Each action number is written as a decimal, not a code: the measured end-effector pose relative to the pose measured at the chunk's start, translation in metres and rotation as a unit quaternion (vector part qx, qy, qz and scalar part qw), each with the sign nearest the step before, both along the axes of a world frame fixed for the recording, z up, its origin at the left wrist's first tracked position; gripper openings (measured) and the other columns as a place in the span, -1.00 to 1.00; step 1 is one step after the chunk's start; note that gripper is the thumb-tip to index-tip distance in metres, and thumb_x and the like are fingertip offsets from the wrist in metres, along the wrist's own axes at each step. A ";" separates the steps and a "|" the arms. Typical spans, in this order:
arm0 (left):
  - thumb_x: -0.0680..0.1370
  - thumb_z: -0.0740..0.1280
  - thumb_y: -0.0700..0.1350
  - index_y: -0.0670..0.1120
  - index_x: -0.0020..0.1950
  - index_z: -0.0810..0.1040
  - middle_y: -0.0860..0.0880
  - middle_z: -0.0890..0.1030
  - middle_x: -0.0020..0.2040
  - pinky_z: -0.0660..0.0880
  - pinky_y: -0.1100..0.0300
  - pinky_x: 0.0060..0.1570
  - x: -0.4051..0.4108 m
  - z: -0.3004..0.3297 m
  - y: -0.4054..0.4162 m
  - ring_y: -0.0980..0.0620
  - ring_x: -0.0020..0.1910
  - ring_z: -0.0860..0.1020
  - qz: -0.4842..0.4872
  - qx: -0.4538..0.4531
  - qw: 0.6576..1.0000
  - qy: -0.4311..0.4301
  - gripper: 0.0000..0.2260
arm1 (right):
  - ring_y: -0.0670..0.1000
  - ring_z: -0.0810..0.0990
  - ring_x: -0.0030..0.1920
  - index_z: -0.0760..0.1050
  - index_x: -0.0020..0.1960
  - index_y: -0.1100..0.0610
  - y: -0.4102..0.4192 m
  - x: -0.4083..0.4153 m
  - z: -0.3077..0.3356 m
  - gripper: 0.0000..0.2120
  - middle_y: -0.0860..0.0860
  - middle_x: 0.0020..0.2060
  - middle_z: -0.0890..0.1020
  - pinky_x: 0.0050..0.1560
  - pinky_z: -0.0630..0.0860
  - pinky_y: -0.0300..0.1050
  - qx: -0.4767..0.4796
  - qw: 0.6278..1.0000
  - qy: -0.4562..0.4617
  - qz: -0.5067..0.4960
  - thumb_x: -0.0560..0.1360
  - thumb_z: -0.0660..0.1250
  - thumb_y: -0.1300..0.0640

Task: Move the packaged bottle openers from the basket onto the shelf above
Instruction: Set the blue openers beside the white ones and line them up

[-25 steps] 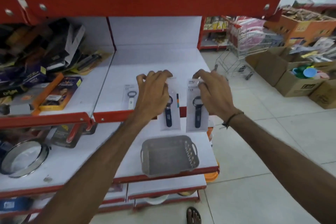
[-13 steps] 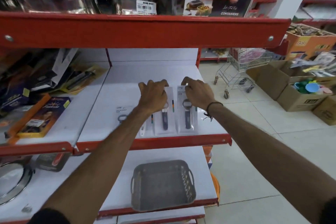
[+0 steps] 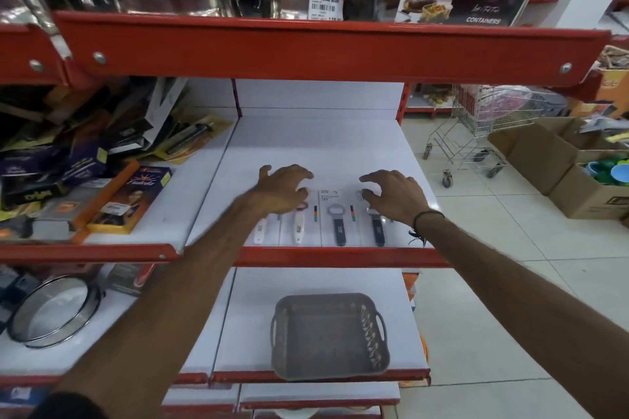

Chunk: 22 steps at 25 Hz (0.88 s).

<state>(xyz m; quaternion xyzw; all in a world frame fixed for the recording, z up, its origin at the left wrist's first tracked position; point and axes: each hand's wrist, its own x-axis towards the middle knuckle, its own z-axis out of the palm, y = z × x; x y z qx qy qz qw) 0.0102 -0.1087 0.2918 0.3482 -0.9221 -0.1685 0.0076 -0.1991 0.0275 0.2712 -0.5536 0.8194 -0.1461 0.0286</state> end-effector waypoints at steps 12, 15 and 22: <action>0.50 0.45 -0.08 -0.13 0.49 0.34 -0.11 0.38 0.49 0.37 0.10 0.38 0.079 0.016 -0.001 -0.12 0.41 0.41 -0.009 0.065 0.990 -0.123 -0.40 | 0.02 0.21 0.54 0.36 0.43 -0.22 -0.038 0.074 0.008 -0.29 -0.09 0.52 0.31 0.53 -0.27 0.32 0.195 0.966 -0.058 0.163 0.32 0.48 -0.28; 0.50 0.45 -0.07 -0.12 0.48 0.36 -0.11 0.40 0.49 0.38 0.06 0.39 0.082 0.013 -0.003 -0.13 0.39 0.42 -0.012 0.066 0.991 -0.111 -0.42 | 0.03 0.27 0.52 0.42 0.39 -0.21 -0.041 0.080 0.008 -0.30 -0.06 0.49 0.37 0.54 -0.24 0.31 0.177 0.971 -0.045 0.157 0.29 0.51 -0.27; 0.48 0.47 -0.07 -0.15 0.44 0.38 -0.12 0.43 0.45 0.40 -0.01 0.39 0.077 0.011 -0.006 -0.14 0.36 0.45 -0.012 0.066 0.989 -0.133 -0.43 | 0.07 0.27 0.50 0.43 0.39 -0.19 -0.039 0.084 0.014 -0.29 -0.09 0.48 0.38 0.56 -0.13 0.29 0.180 0.969 -0.062 0.158 0.28 0.53 -0.24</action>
